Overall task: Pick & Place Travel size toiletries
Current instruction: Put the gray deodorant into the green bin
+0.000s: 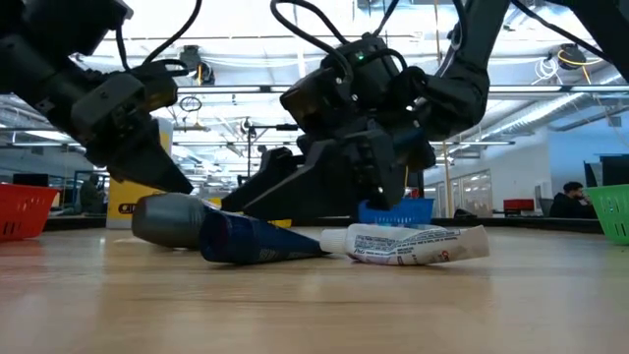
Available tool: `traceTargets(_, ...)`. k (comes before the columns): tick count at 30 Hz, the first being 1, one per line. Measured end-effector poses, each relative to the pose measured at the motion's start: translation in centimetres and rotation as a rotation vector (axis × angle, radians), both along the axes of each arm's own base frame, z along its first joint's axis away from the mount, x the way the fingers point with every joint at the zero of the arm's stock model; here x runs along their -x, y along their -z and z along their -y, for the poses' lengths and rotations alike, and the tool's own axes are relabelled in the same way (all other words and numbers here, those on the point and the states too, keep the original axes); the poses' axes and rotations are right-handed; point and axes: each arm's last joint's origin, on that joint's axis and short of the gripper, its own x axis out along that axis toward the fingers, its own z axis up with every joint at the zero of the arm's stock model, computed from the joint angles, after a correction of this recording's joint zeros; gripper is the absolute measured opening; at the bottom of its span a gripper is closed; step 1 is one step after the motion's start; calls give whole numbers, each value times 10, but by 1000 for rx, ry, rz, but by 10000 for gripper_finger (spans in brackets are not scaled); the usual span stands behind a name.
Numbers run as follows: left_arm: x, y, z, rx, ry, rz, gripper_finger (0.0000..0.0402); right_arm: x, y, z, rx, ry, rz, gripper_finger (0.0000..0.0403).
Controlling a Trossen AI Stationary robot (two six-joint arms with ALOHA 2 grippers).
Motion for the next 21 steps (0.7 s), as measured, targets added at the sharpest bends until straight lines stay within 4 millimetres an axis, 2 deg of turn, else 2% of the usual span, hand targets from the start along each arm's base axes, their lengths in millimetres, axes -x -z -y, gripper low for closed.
traceTargets(8,-2,-2,-1,-25,-25,33,2,0,5,3,18,55,-21,306)
traceTargets(15,-3,-4,0,-52,3,47,18,-4,34,3,-26,69,-27,306)
traceTargets(21,-5,-7,0,-76,25,72,21,-4,35,5,-37,113,-45,306)
